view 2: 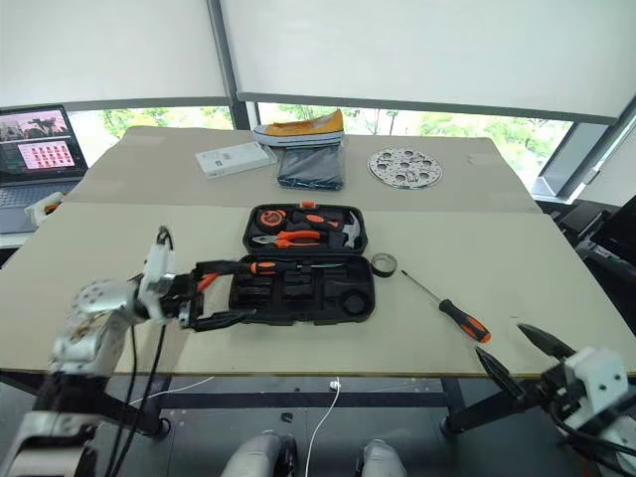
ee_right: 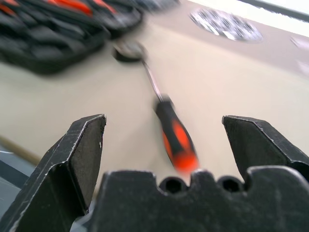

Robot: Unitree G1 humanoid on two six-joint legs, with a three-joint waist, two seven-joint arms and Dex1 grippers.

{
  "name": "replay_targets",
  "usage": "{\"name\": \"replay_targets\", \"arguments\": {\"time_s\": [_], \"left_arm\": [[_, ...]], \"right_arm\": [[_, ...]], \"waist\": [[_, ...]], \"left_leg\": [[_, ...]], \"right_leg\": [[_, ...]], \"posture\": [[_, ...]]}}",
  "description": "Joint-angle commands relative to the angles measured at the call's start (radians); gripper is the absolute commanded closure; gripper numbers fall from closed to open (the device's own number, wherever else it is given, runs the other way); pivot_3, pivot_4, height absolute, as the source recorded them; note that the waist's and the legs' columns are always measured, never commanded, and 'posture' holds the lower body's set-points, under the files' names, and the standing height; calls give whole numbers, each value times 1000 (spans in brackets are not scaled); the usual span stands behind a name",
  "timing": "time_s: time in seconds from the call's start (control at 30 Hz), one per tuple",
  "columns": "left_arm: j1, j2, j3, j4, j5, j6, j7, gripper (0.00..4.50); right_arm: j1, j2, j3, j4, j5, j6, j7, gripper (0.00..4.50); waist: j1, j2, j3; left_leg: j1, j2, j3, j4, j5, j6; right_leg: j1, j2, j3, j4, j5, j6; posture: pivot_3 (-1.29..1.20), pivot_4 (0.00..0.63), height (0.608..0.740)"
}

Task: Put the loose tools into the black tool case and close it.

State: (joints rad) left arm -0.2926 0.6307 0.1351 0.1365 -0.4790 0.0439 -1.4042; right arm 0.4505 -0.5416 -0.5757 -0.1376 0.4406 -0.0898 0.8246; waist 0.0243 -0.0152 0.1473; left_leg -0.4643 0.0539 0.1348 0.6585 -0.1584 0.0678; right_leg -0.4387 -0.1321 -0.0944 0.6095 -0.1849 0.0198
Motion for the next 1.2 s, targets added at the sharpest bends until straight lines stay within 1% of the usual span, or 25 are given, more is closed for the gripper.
{"name": "replay_targets", "arguments": {"time_s": [0.03,0.13,0.2,0.23,0.33,0.4,0.5,0.57,0.7,0.8,0.87,0.9,0.97,1.03,1.07,1.2], "left_arm": [[107,20,55,-79,-39,-34,-4,117],[173,12,79,-122,-69,-24,19,117],[190,-6,85,-162,-97,-20,39,117],[195,-10,83,-183,-112,-5,47,117],[188,-28,53,-259,-148,35,71,117],[171,-43,35,-291,-161,58,92,117],[143,-47,-5,-323,-182,120,104,117],[124,-57,-25,-328,-177,127,110,117],[98,-72,-47,-322,-162,116,115,117],[105,-68,-44,-336,-164,119,118,0],[113,-64,-41,-341,-167,123,120,0],[116,-62,-40,-343,-168,125,122,0],[125,-57,-35,-348,-172,130,123,0],[133,-57,-28,-351,-171,125,127,0],[137,-58,-25,-353,-169,119,131,0],[156,-72,-1,-361,-167,106,170,0]], "right_arm": [[34,-5,-29,19,-37,-55,-5,0],[30,-40,-19,-26,-15,-16,15,0],[0,-95,1,-64,-9,43,29,0],[-19,-123,11,-77,-10,71,30,0],[-134,-238,65,-91,-2,230,23,0],[-216,-309,122,-69,-15,325,36,0],[-368,-379,248,14,-62,425,57,0],[-452,-401,321,64,-91,481,61,0],[-549,-428,425,150,-145,570,76,0],[-577,-452,477,191,-172,614,108,740],[-581,-454,485,209,-184,605,113,1477],[-584,-451,483,219,-187,599,109,1753],[-584,-437,462,238,-187,569,97,2521],[-549,-436,404,242,-170,545,88,3206],[-520,-441,371,241,-164,529,88,3448],[-415,-401,204,220,-125,334,100,3489]], "waist": [[-2,5,-1],[-6,8,-1],[-10,10,0],[-12,10,0],[-13,10,0],[-14,10,0],[-11,10,0],[-9,10,0],[-3,10,0],[-2,10,1],[-2,9,1],[-2,9,1],[-1,9,1],[0,9,1],[3,9,1],[17,9,1]], "left_leg": [[0,0,0,-1,0,0],[-2,0,1,-4,0,0],[-2,-1,3,-8,0,0],[-2,-1,3,-9,0,0],[1,-2,3,-11,0,0],[4,-3,3,-11,0,0],[6,-3,4,-11,0,0],[6,-4,4,-11,0,0],[5,-6,4,-10,-1,1],[3,-6,5,-8,-1,3],[3,-6,5,-7,-2,3],[3,-6,5,-6,-2,3],[3,-5,4,-4,-2,2],[4,-4,3,-1,-3,1],[4,-4,3,-1,-3,1],[3,-4,3,0,-3,1]], "right_leg": [[0,0,1,-1,0,0],[-2,0,4,-1,0,0],[-3,0,6,-2,0,0],[-4,0,7,-3,0,0],[-5,0,8,-4,0,0],[-3,0,9,-4,0,0],[-2,0,8,-3,0,0],[-2,0,8,-3,-1,-1],[0,0,8,-3,-5,0],[2,0,8,-2,-5,0],[2,0,8,-1,-5,1],[2,0,8,-1,-5,1],[2,0,6,0,-5,1],[1,0,4,0,-5,1],[1,0,4,0,-5,1],[2,0,5,-1,-5,1]], "posture": [[0,150,740],[0,150,740],[0,150,740],[0,150,740],[0,150,740],[0,150,740],[0,150,740],[0,150,740],[0,150,740],[0,150,740],[0,150,740],[0,150,740],[0,150,740],[0,150,740],[0,150,740],[0,150,740]]}}
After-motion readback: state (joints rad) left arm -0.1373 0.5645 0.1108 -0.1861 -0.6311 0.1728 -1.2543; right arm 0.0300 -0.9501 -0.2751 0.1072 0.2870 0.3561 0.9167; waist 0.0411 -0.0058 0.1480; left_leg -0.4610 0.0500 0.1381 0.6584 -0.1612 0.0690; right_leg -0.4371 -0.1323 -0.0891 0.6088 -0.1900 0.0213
